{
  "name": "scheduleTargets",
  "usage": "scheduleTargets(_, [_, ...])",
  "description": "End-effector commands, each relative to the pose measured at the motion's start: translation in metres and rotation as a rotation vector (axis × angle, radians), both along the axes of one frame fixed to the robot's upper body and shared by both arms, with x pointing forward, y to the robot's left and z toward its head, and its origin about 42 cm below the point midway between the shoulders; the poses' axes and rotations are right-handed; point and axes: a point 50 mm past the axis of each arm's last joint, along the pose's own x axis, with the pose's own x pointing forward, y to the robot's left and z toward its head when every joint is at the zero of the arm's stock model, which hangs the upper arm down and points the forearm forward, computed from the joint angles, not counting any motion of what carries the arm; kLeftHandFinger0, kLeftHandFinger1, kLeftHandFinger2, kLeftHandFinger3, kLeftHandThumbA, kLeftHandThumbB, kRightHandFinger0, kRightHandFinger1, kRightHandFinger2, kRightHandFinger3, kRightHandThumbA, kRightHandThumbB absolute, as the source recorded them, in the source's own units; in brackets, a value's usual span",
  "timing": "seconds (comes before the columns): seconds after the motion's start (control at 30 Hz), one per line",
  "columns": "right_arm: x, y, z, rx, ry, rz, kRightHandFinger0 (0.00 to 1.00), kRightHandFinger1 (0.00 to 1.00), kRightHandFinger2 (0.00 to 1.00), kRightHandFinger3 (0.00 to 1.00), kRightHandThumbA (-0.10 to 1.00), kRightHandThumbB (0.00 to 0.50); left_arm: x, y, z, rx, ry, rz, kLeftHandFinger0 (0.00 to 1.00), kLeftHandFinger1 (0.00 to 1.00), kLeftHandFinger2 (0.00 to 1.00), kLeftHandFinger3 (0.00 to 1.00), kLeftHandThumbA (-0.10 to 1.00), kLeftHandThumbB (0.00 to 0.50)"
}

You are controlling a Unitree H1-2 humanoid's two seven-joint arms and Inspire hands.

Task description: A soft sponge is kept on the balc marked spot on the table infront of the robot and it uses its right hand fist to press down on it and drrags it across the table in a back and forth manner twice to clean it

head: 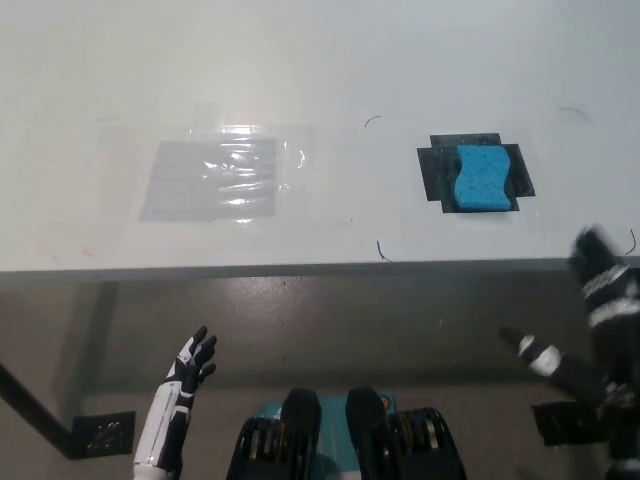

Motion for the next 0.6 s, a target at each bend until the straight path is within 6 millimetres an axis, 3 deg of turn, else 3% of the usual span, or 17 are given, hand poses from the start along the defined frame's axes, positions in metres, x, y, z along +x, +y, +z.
scheduleTargets(0.0, [0.014,-0.015,0.130,0.011,-0.319,0.086,1.00,1.00,1.00,1.00,1.00,0.398,0.007,0.000,0.010,0.024,-0.100,-0.010,1.00,1.00,1.00,1.00,1.00,0.010])
scheduleTargets(0.03, [0.027,-0.013,0.156,0.019,-0.370,0.073,1.00,1.00,1.00,1.00,1.00,0.415,0.007,0.000,0.008,0.022,-0.095,-0.010,1.00,1.00,1.00,1.00,1.00,0.020])
scheduleTargets(0.1, [0.037,-0.012,0.175,0.016,-0.396,0.064,1.00,1.00,1.00,1.00,1.00,0.423,0.007,0.000,0.008,0.018,-0.094,-0.009,1.00,1.00,1.00,1.00,1.00,0.026])
scheduleTargets(0.13, [0.054,-0.014,0.197,0.001,-0.437,0.046,1.00,1.00,1.00,1.00,1.00,0.384,0.007,0.001,0.007,0.017,-0.091,-0.005,1.00,1.00,1.00,1.00,1.00,0.045])
scheduleTargets(0.17, [0.067,-0.014,0.214,0.003,-0.442,0.049,1.00,1.00,1.00,1.00,1.00,0.388,0.007,0.001,0.007,0.019,-0.093,-0.006,1.00,1.00,1.00,1.00,1.00,0.042])
scheduleTargets(0.2, [0.076,-0.014,0.224,0.005,-0.440,0.053,1.00,0.98,0.93,0.92,1.00,0.386,0.007,0.001,0.007,0.018,-0.096,-0.010,1.00,1.00,1.00,1.00,1.00,0.041])
scheduleTargets(0.23, [0.082,-0.012,0.235,0.012,-0.438,0.043,0.81,0.69,0.63,0.65,1.00,0.362,0.006,0.000,0.006,0.012,-0.095,-0.010,1.00,1.00,1.00,1.00,1.00,0.041])
scheduleTargets(0.27, [0.094,-0.004,0.251,0.071,-0.423,0.074,0.49,0.31,0.23,0.27,1.00,0.324,0.006,0.000,0.006,0.007,-0.097,-0.011,1.00,1.00,1.00,1.00,1.00,0.046])
scheduleTargets(0.3, [0.097,-0.001,0.257,0.095,-0.415,0.090,0.19,0.04,0.02,0.02,1.00,0.331,0.006,0.000,0.005,0.006,-0.098,-0.012,1.00,1.00,1.00,1.00,1.00,0.046])
scheduleTargets(0.33, [0.101,0.001,0.260,0.112,-0.408,0.096,0.04,0.01,0.00,0.00,1.00,0.266,0.006,-0.001,0.005,0.007,-0.096,-0.010,1.00,1.00,1.00,1.00,1.00,0.054])
scheduleTargets(0.37, [0.116,0.013,0.271,0.198,-0.378,0.122,0.00,0.00,0.00,0.00,1.00,0.253,0.005,-0.001,0.004,0.013,-0.095,-0.009,1.00,1.00,1.00,1.00,1.00,0.041])
scheduleTargets(0.4, [0.133,0.020,0.279,0.215,-0.354,0.136,0.00,0.00,0.00,0.00,1.00,0.183,0.005,0.000,0.004,0.028,-0.097,-0.011,1.00,1.00,1.00,1.00,1.00,0.041])
scheduleTargets(0.57, [0.186,0.041,0.288,0.179,-0.279,0.074,0.00,0.00,0.00,0.00,1.00,0.185,0.002,0.002,0.001,0.049,-0.097,-0.015,1.00,1.00,1.00,1.00,1.00,0.029])
